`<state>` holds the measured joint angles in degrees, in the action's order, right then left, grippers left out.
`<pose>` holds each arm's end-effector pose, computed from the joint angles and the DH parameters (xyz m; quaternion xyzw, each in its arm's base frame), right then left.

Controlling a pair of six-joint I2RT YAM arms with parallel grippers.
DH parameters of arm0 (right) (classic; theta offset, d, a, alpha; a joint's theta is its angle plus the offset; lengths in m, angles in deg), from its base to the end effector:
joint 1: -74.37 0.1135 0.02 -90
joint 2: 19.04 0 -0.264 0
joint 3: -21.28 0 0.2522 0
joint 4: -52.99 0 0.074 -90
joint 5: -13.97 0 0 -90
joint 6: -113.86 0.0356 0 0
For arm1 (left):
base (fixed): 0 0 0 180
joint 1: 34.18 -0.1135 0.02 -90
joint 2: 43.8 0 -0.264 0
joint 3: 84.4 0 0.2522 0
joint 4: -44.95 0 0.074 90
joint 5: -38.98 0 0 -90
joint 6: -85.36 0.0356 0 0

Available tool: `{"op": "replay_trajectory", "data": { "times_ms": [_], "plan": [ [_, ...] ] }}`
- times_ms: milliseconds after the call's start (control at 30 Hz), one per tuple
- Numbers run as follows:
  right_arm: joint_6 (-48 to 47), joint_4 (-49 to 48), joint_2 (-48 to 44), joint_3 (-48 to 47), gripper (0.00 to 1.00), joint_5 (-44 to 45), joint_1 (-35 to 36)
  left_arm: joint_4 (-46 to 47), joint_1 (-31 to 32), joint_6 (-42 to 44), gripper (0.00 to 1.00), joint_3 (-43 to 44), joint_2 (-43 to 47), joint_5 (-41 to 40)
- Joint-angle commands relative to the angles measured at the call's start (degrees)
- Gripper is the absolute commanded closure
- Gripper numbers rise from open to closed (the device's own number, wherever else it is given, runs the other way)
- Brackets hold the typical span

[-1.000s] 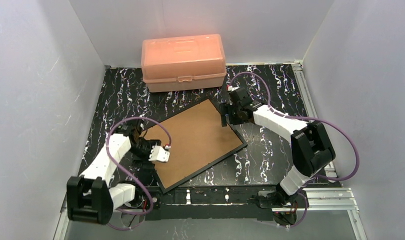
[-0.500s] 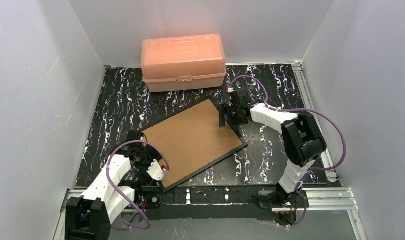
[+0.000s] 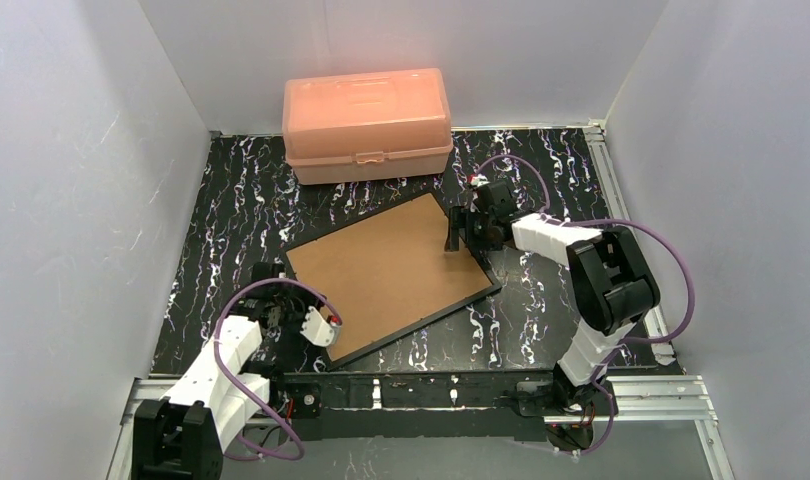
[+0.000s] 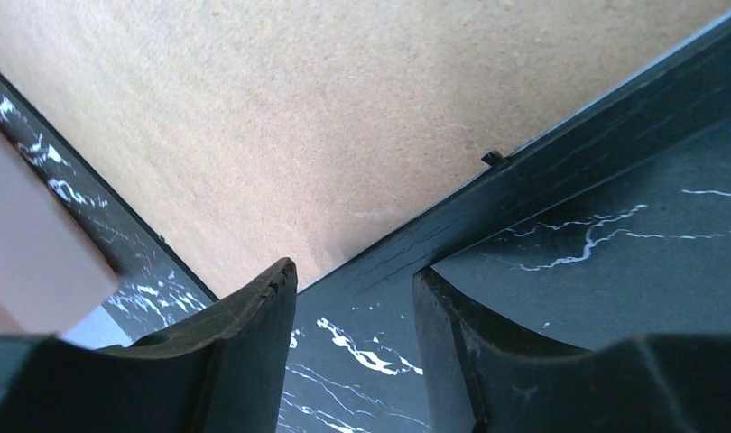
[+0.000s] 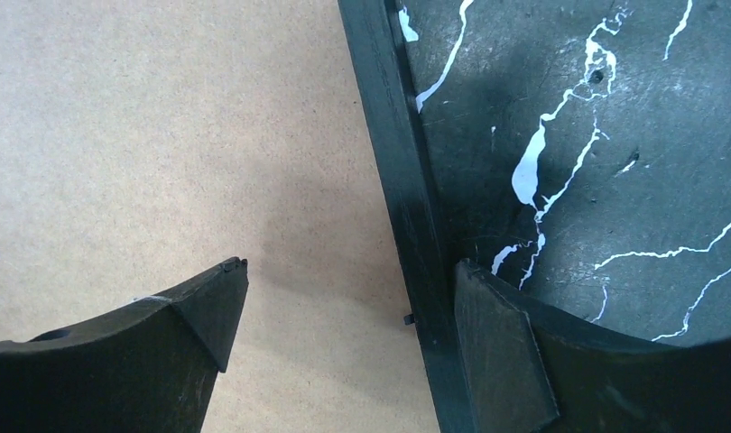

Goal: Put the photo into the frame

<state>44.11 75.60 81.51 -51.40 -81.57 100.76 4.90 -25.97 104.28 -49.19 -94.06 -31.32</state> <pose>0.3218 0.1635 0.1707 -0.0667 0.9378 0.1754 0.2921 0.1530 -0.0342 0.1628 0.8287 0.4464 0.1234 0.3142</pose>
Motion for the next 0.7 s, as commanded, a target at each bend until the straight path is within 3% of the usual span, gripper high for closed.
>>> {"op": "replay_trajectory", "data": {
  "times_ms": [0,233,367,533,667],
  "plan": [
    [5.96,-1.96,-0.01,4.93,0.10,-10.37,1.51,10.99,0.67,-9.03,0.54,5.20,-0.24,10.05],
    [7.35,-2.94,-4.38,10.12,0.06,-8.98,0.63,14.39,0.67,-18.98,0.56,8.10,-3.68,6.90],
    [7.13,-1.66,-7.90,11.98,0.01,-5.72,0.13,11.45,0.67,-25.52,0.55,12.74,-9.21,3.59],
    [8.11,0.89,-11.51,13.07,0.01,-1.50,-1.08,-4.08,0.58,-29.33,0.53,21.46,-14.97,2.79],
    [8.41,1.20,-16.16,14.64,0.01,0.34,-1.40,-14.05,2.17,-28.73,0.45,23.66,-11.04,8.35]
  ]
}}
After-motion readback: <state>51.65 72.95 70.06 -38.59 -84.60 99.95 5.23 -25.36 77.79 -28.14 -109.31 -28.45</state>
